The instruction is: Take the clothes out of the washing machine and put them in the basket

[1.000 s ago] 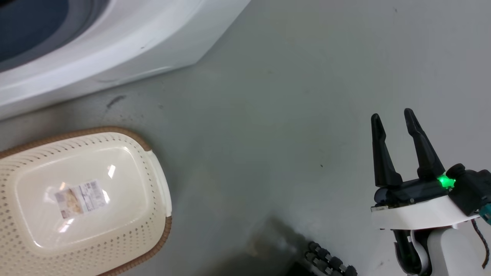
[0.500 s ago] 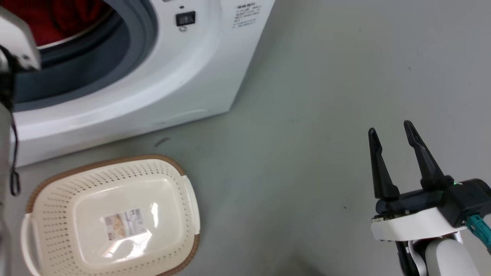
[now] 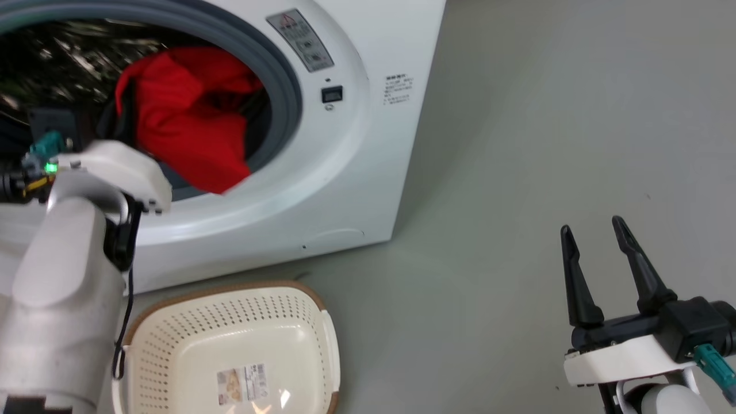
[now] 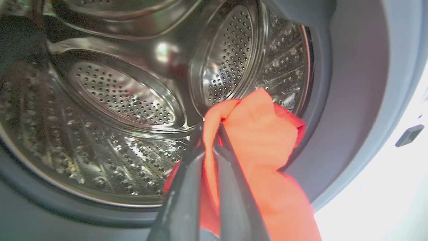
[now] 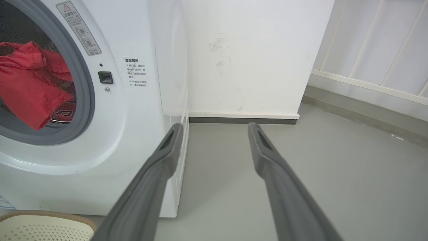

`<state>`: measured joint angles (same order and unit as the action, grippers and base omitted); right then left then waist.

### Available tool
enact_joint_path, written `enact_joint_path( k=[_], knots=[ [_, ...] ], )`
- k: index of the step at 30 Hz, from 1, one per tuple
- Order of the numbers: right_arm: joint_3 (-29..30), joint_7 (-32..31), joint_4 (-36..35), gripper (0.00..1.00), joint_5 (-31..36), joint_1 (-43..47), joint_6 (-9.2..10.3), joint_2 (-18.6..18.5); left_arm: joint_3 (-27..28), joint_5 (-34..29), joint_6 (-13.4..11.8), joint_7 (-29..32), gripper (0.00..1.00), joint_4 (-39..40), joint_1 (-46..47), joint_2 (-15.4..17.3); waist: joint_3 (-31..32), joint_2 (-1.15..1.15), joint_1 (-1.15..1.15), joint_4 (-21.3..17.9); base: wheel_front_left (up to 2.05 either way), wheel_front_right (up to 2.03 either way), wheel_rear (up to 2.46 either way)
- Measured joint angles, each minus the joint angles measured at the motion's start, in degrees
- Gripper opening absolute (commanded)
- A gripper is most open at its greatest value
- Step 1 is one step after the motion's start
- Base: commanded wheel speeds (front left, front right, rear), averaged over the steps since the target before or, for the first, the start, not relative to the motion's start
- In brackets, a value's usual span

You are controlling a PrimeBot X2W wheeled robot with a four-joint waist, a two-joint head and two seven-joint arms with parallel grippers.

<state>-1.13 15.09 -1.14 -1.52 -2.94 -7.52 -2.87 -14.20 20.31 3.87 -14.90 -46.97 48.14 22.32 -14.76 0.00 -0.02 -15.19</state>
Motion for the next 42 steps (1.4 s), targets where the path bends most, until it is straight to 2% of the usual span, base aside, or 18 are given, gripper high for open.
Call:
enact_joint_path(
  k=[4,15,18,23,32,36,42],
  knots=[
    [-0.05,0.00,0.33,1.00,0.47,1.19,0.00,0.02,2.88,-1.58,0.00,0.00,0.00,7.98,-6.84,-0.21,3.51,0.00,0.01,1.34,0.00,0.00,0.00],
    [0.88,0.00,0.82,1.00,1.20,3.93,0.00,-0.03,10.56,-6.45,-0.03,-0.09,0.00,33.27,-24.31,-4.44,10.48,0.00,0.01,5.39,0.00,0.00,0.00],
    [1.01,0.00,1.00,1.00,1.19,4.88,0.00,-0.01,12.73,-5.86,0.26,-0.11,0.00,38.49,-28.16,-6.72,11.64,0.00,0.01,6.53,0.00,0.00,0.00],
    [1.38,0.00,1.54,1.00,0.85,5.91,0.00,-0.02,13.28,-5.83,1.12,-0.16,0.00,44.00,-33.78,-8.75,13.48,0.00,0.00,8.17,0.00,0.00,0.00],
    [1.54,0.00,1.24,1.00,0.24,5.81,0.00,-0.01,12.61,-3.79,1.23,1.18,0.00,43.28,-40.97,-9.87,11.55,0.00,0.01,9.93,0.00,0.00,0.00],
    [1.87,0.00,1.11,1.00,0.58,5.43,0.00,-0.01,11.89,-3.83,1.13,3.48,0.00,38.72,-43.12,-9.68,9.54,0.00,0.02,10.28,0.00,0.00,0.00],
    [1.96,0.00,0.98,1.00,1.45,3.85,0.00,-0.01,12.43,-3.59,0.64,1.55,0.00,29.62,-42.26,-9.77,5.50,0.00,0.02,10.50,0.00,0.00,0.00]
  ],
)
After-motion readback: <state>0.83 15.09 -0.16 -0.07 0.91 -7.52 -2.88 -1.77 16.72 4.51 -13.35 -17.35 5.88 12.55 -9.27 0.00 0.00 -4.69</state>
